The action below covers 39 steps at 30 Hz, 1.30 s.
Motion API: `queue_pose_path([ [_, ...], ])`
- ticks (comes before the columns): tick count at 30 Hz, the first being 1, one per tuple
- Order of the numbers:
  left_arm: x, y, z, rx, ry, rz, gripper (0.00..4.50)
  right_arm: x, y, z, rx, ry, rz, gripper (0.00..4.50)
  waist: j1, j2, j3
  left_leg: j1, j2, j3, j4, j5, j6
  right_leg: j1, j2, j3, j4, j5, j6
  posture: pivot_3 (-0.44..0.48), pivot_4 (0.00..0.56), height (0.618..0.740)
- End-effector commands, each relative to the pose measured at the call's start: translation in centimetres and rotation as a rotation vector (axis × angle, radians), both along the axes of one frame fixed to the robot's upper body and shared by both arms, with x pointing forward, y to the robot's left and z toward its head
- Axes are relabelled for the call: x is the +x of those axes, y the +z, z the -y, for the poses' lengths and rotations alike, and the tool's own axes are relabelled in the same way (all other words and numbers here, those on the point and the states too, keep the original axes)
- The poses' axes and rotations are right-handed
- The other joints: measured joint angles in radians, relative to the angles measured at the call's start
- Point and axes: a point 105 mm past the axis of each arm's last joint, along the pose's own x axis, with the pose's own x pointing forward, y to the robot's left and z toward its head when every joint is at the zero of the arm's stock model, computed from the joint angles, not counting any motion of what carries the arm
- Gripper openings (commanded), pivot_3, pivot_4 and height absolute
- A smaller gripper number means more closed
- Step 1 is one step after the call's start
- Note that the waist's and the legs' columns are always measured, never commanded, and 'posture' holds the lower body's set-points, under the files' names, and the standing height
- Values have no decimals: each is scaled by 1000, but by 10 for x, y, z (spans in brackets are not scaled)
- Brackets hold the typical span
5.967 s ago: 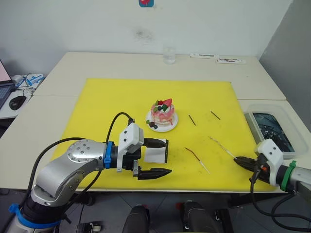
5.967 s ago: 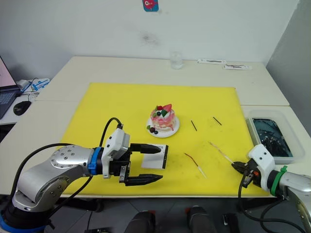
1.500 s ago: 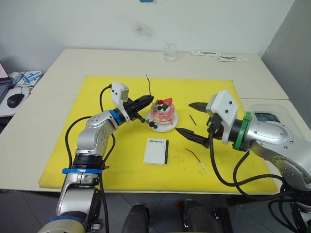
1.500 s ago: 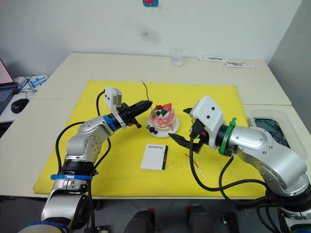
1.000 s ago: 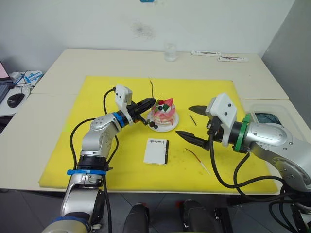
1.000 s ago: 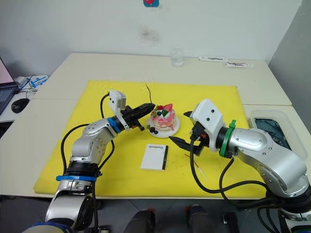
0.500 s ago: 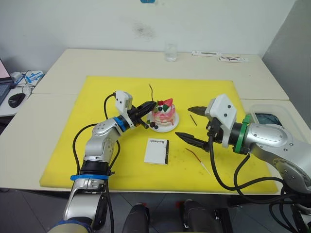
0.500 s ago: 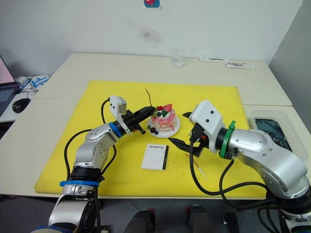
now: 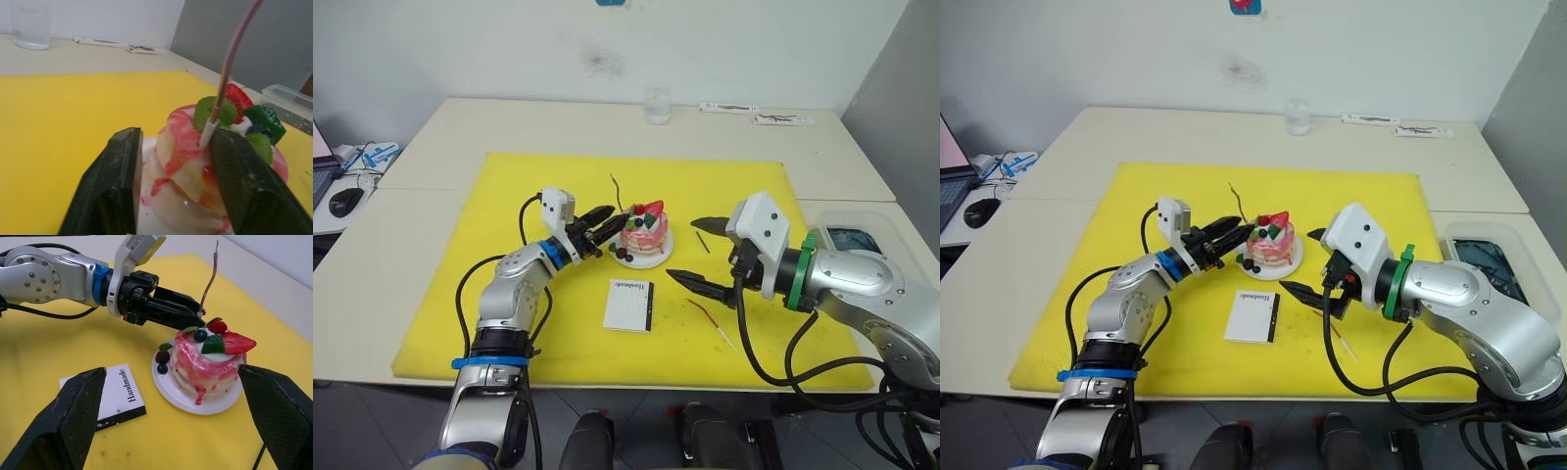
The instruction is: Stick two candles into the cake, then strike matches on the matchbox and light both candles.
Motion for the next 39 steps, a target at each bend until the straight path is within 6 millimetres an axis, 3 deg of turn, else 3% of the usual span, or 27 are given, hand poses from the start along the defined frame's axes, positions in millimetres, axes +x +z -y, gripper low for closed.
queue_pose_path([
  [1, -6, 23, -13, -6, 41, 72, 2732, -2, 10, 3, 9, -3, 56, 4500, 0, 0, 0, 0, 0, 0, 0, 0, 0, 0, 0, 0, 0, 0, 0, 0, 150, 740],
  [6, -13, 44, -29, -10, 98, 116, 2732, -2, 9, 5, 20, -8, 57, 4500, 0, 0, 0, 0, 0, 0, 0, 0, 0, 0, 0, 0, 0, 0, 0, 0, 150, 740],
  [10, -32, 55, -28, 42, 27, 126, 2732, -5, 7, 11, 19, -15, 48, 4500, -1, 0, 0, 0, 0, 0, 0, 0, 0, 0, 0, 0, 0, 0, 0, 0, 150, 740],
  [11, -41, 53, -26, 79, -19, 115, 2732, -7, 6, 15, 10, -21, 42, 4500, -1, 0, 0, 0, 0, 0, 0, 0, 0, 0, 0, 0, 0, 0, 0, 0, 150, 740],
  [14, -83, 42, -14, 225, -236, 63, 3274, -16, -9, 33, -41, -59, -11, 4500, -1, 0, 0, 0, 0, 0, -1, 0, 0, -1, 0, 0, 0, -1, -1, 0, 150, 740],
  [18, -144, 25, 13, 338, -565, -36, 4480, -31, -36, 50, -99, -116, -88, 4500, 3, 0, 0, 0, 1, 0, -3, 0, -1, -1, -1, 0, 0, -5, -3, 0, 150, 740],
  [21, -172, 13, 29, 385, -732, -57, 4480, -41, -61, 61, -145, -182, -136, 4500, 2, 0, 0, 1, 1, 1, -2, -1, -1, 0, -1, 0, 0, -7, -6, 0, 150, 740],
  [30, -169, 13, 47, 333, -761, -38, 4480, -53, -98, 66, -138, -287, -176, 4500, -2, 0, 0, 3, 2, 2, 2, 0, -1, 0, 0, 0, -1, -7, -6, 0, 150, 740],
  [39, -165, 8, 49, 327, -753, -30, 4480, -49, -109, 63, -125, -334, -182, 4500, -2, 0, 0, 2, 2, 2, 0, 0, -1, -1, 0, 0, 0, -7, -5, 0, 150, 740],
])
